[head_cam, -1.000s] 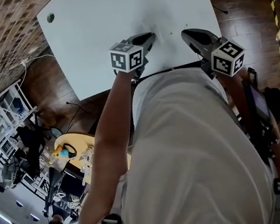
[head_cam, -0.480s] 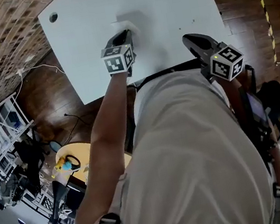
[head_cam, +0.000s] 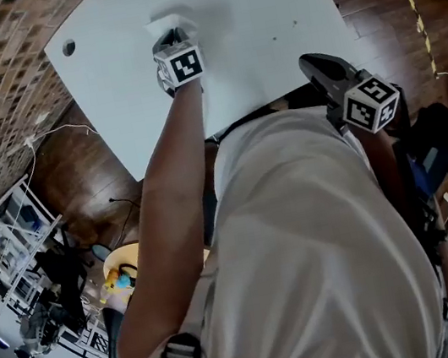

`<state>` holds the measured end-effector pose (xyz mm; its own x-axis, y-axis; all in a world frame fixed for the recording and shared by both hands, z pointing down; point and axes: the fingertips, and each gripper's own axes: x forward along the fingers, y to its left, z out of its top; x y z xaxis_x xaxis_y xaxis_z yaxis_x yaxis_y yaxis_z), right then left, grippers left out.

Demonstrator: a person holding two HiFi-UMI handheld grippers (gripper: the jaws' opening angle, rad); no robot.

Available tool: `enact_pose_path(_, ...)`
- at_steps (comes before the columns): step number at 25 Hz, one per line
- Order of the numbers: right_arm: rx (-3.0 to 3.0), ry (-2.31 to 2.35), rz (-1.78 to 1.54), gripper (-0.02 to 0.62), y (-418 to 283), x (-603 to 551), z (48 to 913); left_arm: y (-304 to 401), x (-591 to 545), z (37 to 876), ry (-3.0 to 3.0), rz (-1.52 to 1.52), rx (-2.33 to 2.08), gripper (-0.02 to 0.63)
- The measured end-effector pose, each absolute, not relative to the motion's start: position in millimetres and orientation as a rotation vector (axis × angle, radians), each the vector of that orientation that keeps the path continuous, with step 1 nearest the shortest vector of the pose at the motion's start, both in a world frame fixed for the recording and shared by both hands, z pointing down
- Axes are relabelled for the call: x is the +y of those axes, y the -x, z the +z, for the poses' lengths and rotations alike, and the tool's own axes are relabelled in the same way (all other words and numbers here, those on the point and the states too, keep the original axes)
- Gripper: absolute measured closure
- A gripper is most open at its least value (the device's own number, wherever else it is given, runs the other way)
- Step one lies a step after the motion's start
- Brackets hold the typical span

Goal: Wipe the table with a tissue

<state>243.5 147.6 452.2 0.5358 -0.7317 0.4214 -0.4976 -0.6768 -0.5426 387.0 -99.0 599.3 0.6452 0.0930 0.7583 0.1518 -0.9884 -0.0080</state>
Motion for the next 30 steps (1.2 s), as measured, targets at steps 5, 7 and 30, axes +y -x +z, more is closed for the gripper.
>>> enact_pose_path(5,0.994,2.4,-0.93,0.588,-244,177,455,-397,-92,612,2.665,-1.258,-0.131,0.578)
enact_pose_path(7,0.992,2.396,-0.935,0.588,-250,193,455,-398,-87,614,2.591,-1.235,-0.082,0.586)
enact_pose_path(30,1.091,2.352,-0.949,0.588,-273,272,457,-367,57,606,2.504,-1.167,-0.397,0.584)
